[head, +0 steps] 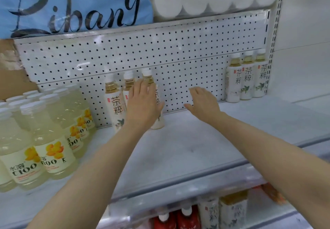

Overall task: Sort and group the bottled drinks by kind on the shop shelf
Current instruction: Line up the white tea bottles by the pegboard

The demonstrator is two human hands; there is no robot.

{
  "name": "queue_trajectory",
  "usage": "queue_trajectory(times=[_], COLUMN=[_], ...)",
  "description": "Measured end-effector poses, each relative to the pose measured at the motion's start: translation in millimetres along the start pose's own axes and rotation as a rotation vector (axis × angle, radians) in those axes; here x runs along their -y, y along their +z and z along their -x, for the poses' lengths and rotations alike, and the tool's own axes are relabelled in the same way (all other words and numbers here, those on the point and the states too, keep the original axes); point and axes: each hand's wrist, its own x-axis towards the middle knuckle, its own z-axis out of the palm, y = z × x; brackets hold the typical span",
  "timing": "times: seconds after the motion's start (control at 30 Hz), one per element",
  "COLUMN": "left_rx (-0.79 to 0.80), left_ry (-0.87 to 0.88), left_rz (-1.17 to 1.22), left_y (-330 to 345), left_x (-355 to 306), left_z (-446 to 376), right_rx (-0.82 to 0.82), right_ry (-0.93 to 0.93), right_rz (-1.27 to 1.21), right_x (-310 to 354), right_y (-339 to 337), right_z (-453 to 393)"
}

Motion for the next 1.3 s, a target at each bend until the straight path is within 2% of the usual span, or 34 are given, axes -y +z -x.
queue_trajectory(times=[0.13, 0.3, 0.47, 0.57, 0.67, 0.83, 0.93, 1.03, 1.17, 1.3], left_rx=[0.117, 0.241, 0.384, 0.359, 0.303, 0.232, 0.210, 0.210, 0.139, 0.072], left_ry=[0.047, -0.009, -0.297, -0.463, -0.538, -0.469, -0.447, -0.490, -0.620, -0.589], left_rz=[0.095, 0.324, 0.761, 0.964, 1.041, 0.875, 0.839, 0.941, 1.106, 1.153], left_y=[31, 84, 126, 145, 161, 179, 178, 178, 162, 139], left_x=[-66, -156, -235, -270, -296, -311, -311, -304, -287, -264], left_z=[-23, -63, -117, -150, -171, -177, -178, -171, -155, -139], right_rx=[-0.016, -0.015, -0.017, -0.016, -0.001, 0.001, -0.041, -0.091, -0.116, -0.137], right_ry=[0.071, 0.167, 0.234, 0.279, 0.318, 0.353, 0.446, 0.556, 0.607, 0.581], right_rz=[0.053, 0.059, 0.067, 0.059, 0.049, 0.007, -0.097, -0.225, -0.452, -0.696], right_x=[-58, -125, -188, -221, -249, -284, -300, -319, -333, -338], right_y=[-12, -20, -21, -22, -21, -13, -11, -7, -6, 5], right_z=[7, 9, 7, 2, -3, -12, -20, -33, -56, -77])
